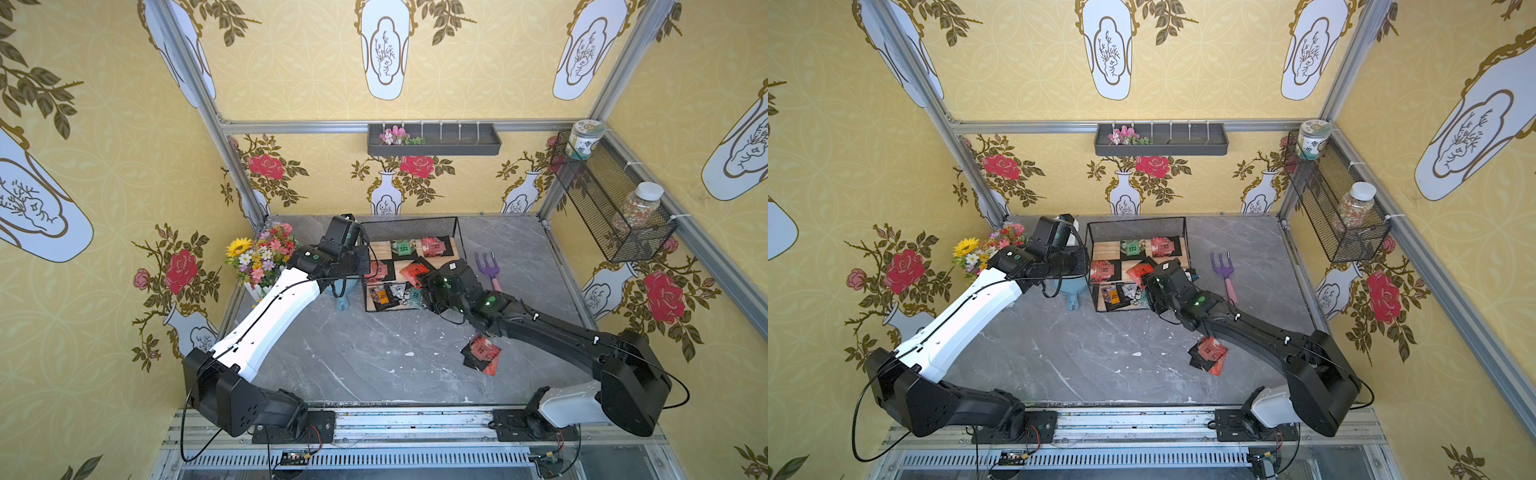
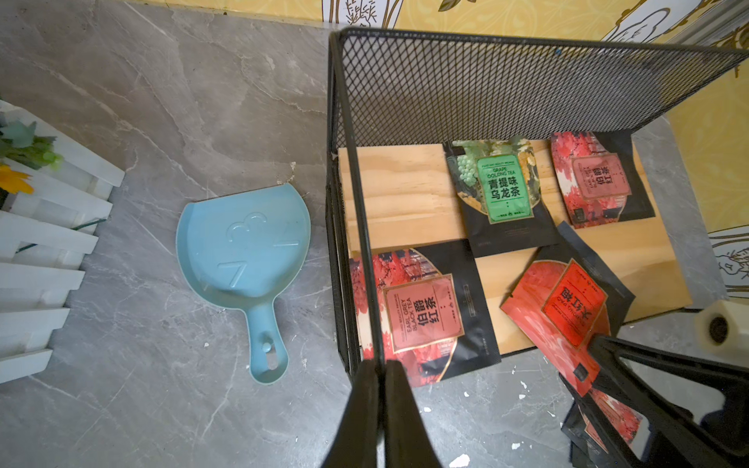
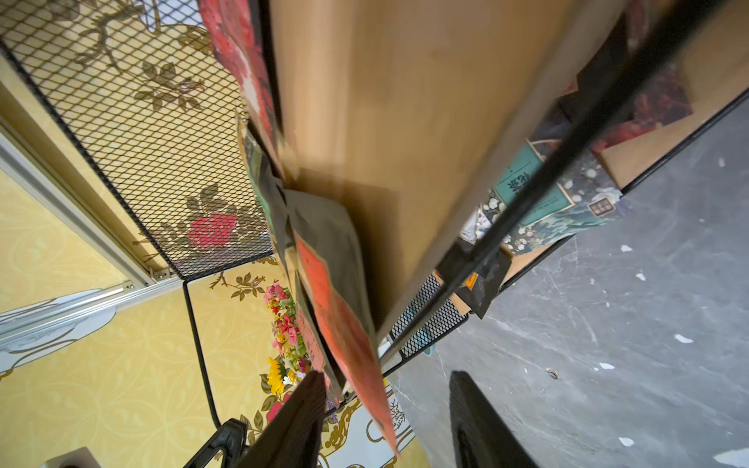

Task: Remove the tea bags from the shelf
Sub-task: Pick up the tea bag from the shelf.

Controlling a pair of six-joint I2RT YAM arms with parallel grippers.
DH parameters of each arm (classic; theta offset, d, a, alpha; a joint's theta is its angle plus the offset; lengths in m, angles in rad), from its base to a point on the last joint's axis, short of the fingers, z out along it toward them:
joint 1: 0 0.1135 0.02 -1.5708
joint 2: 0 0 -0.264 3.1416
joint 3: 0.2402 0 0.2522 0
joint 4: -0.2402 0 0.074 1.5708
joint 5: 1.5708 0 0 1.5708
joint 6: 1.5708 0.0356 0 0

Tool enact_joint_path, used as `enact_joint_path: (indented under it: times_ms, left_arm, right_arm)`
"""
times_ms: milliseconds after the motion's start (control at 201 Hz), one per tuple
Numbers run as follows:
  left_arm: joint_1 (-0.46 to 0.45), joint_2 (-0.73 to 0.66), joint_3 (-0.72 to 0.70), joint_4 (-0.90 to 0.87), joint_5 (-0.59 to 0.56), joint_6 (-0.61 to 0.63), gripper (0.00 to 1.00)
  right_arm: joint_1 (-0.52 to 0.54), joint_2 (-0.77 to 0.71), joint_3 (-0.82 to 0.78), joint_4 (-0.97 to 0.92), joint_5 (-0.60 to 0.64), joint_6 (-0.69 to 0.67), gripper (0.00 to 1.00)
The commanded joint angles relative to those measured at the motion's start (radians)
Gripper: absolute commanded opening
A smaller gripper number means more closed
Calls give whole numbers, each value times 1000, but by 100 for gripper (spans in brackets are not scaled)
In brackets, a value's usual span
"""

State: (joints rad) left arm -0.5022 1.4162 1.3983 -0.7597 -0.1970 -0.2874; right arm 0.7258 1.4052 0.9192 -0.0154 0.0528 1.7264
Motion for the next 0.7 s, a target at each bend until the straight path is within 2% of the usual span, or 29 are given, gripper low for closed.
enact_joint_path:
  times_ms: [0,304,498,652,692]
  left_arm:
    - [0,5,-4,-22,19,28,0]
    - [0,5,-8,-25,15,33,0]
    - [0,8,-1,-24,14,35,0]
    - [1,8,2,-27,13,37,0]
    - [0,8,1,-28,11,37,0]
  right_arm:
    - [-5,13,-3,71,1,20,47]
    - [-16,26,13,83,14,30,26]
    - [-11,9,39,8,32,49,10]
    - [-6,-16,75,-91,55,80,0]
    - [-6,-19,78,-96,55,86,0]
